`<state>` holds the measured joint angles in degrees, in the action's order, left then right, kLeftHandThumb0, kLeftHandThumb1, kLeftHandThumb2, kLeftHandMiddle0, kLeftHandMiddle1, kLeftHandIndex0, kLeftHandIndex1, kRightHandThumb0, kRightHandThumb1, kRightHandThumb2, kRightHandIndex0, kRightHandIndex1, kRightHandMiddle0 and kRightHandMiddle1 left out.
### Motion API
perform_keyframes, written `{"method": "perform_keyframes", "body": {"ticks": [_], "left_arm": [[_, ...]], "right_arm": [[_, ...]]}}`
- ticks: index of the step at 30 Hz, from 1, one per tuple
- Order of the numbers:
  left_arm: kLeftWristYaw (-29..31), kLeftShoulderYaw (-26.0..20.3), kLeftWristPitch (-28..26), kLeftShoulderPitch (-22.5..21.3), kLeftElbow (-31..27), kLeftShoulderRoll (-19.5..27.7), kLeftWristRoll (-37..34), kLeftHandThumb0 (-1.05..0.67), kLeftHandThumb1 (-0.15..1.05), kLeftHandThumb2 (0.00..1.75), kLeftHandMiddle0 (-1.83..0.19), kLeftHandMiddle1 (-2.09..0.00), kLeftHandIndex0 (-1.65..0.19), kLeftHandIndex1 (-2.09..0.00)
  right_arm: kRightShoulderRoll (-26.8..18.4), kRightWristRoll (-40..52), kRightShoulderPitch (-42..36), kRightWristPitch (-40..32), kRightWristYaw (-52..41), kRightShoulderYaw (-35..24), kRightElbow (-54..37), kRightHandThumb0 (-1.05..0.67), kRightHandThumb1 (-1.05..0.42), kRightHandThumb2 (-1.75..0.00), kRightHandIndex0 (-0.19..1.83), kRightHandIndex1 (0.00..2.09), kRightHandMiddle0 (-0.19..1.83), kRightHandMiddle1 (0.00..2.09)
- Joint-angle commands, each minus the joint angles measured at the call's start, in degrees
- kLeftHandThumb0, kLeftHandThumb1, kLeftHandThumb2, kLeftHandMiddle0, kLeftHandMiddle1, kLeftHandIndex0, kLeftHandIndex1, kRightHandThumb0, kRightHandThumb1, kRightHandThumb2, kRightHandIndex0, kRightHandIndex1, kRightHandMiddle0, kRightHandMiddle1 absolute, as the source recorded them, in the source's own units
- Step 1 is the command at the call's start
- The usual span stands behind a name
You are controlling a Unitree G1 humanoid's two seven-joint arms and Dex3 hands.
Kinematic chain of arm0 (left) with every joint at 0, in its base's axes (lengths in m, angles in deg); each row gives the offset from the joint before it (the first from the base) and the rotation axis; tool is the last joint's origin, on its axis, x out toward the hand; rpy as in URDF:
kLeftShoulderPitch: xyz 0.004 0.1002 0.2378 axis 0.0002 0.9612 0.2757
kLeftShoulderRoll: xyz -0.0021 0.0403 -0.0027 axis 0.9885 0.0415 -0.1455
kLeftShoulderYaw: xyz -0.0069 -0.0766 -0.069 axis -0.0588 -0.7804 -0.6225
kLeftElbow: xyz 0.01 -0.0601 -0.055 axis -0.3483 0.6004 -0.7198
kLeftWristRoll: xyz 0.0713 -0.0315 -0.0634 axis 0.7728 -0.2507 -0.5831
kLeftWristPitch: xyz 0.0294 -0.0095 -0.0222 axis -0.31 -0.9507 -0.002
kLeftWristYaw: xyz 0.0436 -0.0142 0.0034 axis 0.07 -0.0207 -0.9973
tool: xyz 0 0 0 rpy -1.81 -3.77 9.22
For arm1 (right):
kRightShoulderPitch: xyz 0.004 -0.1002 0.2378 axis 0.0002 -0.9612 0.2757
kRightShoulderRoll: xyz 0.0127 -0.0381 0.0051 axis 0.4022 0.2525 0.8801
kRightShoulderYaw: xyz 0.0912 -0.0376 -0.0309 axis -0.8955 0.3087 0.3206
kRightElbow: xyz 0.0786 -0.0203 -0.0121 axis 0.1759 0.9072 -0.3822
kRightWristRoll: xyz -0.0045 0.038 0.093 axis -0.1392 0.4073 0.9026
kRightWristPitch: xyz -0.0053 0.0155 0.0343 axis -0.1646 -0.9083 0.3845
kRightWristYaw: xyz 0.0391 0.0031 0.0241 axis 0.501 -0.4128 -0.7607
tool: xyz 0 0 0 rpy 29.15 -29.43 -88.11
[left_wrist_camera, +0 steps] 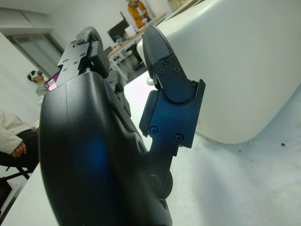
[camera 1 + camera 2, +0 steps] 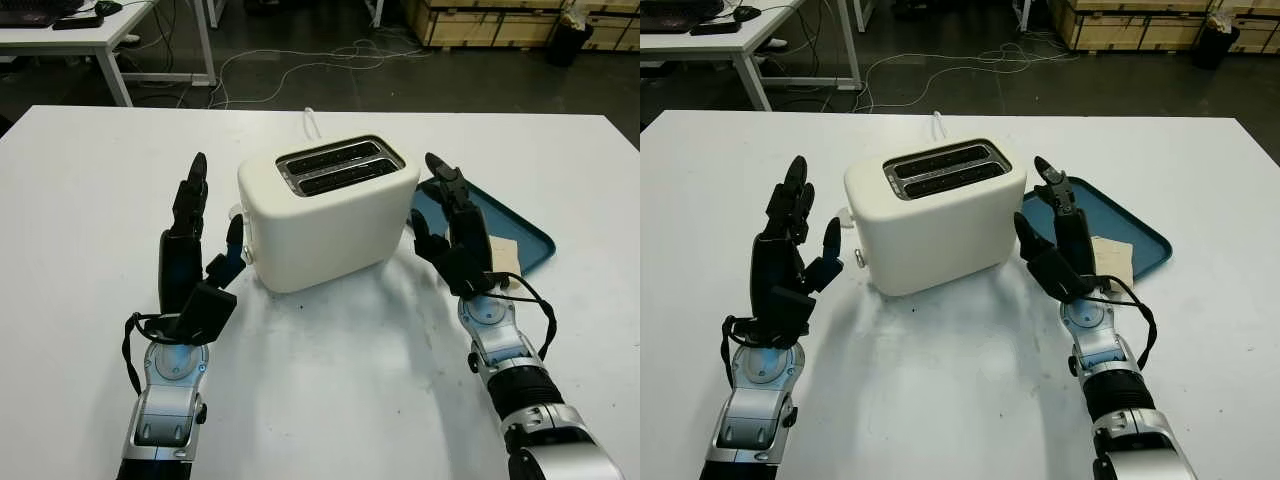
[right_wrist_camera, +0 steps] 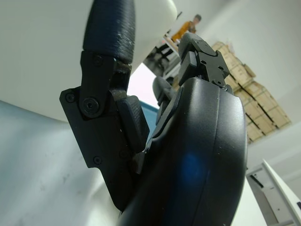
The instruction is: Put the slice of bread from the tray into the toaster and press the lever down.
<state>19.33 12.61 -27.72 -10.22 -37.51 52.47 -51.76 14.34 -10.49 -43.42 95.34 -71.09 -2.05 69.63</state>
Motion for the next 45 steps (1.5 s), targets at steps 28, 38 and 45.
{"method": "perform_keyframes", "body": {"ticks": [28,38,45], "left_arm": [[-0.31,-0.08,0.22,-0.66,0.37,0.57,0.80,-0.64,0.92,0.81,0.00,-0.19,-0.07,-0.01],[-0.08,-0.22,0.14,-0.74,0.25,0.65,0.39,-0.63,0.92,0.81,0.00,-0.19,-0.07,-0.01],[-0.13,-0.20,0.40,-0.61,0.17,0.72,0.58,-0.64,0.92,0.82,0.00,-0.17,-0.07,0.00]], "right_arm": [[-22.69,-41.53,-15.65,-23.53,-0.18,8.22,-26.86,-1.05,-0.85,-0.26,0.00,0.00,0.00,0.00],[-25.63,-42.30,-16.25,-25.40,-4.26,11.24,-26.04,-1.05,-0.85,-0.20,0.00,0.00,0.00,0.00],[-25.17,-44.42,-16.37,-28.64,-3.36,12.35,-25.82,-1.05,-0.84,-0.18,0.00,0.00,0.00,0.00]]}}
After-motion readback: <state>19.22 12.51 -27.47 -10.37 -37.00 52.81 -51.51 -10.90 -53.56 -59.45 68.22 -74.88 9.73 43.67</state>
